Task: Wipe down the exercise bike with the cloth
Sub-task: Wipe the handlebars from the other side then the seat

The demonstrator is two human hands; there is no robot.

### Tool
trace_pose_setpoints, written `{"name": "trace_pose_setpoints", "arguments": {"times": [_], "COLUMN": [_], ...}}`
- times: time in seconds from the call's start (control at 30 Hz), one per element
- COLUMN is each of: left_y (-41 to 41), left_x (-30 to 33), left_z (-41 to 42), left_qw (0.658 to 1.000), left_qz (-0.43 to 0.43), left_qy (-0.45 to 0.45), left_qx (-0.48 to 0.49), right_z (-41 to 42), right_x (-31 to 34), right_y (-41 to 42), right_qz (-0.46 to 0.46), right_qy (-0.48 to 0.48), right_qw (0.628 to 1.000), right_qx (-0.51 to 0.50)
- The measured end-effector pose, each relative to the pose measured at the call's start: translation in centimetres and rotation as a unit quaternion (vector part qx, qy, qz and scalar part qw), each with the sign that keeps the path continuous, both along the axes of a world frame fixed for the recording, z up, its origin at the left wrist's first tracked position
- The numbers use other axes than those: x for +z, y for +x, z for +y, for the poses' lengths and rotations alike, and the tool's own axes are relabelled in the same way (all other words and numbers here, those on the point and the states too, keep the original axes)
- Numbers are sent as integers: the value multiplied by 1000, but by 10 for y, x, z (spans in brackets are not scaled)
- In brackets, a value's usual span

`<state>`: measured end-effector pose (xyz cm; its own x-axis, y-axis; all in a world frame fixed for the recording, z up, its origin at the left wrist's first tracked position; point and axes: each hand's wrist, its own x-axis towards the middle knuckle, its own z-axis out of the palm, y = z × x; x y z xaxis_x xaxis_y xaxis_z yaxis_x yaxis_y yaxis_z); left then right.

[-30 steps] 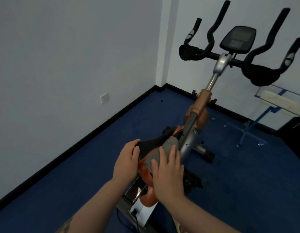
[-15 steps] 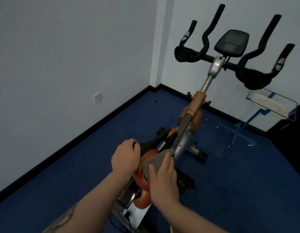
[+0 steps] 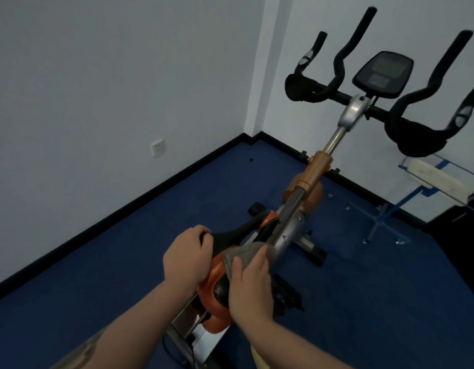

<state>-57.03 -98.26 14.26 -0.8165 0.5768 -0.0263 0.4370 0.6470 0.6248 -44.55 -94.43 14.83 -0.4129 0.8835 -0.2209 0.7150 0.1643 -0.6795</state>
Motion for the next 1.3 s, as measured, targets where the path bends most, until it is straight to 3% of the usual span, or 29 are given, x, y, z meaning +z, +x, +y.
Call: {"name": "trace_pose_setpoints", "arguments": {"times": [0.1,0.23,0.3,0.37,0.47,0.57,0.6,0.7,0.73,0.8,0.9,1.0,1.03,1.13,1.17,1.3], "left_y": [0,3,4,3,4,8,10,19,22,27,34,48,53,70,76,93], "left_x": [1,3,4,5,6,6,7,7,7,8,9,9,9,8,9,10], "left_z": [1,1,0,-2,-1,-2,-1,2,3,5,10,15,15,15,15,17], "left_qw": [1000,1000,999,999,997,995,995,991,988,980,966,953,951,950,948,933], "left_qz": [-4,-10,-21,-32,-44,-45,-39,5,24,52,61,15,2,4,3,-7], "left_qy": [3,5,15,20,30,39,38,32,29,23,22,40,38,15,14,23], "left_qx": [8,23,32,39,51,76,84,127,148,190,250,299,306,312,317,359], "right_z": [35,100,118,121,108,133,152,196,199,186,150,144,155,202,210,170], "right_x": [-6,-5,-7,-10,-13,-2,1,10,11,11,11,13,11,7,7,12], "right_y": [-18,-33,-28,-22,-8,-2,-4,-15,-19,-29,-38,-34,-32,-28,-29,-62], "right_qz": [13,117,93,35,-9,20,17,-42,-101,-165,-109,36,43,-22,-34,-176], "right_qy": [-32,-92,-46,67,243,235,244,170,190,297,354,343,342,261,262,347], "right_qw": [999,983,994,996,922,856,845,888,875,808,741,721,703,710,713,662], "right_qx": [-33,-105,-44,56,301,460,476,426,434,481,560,601,623,654,649,641]}}
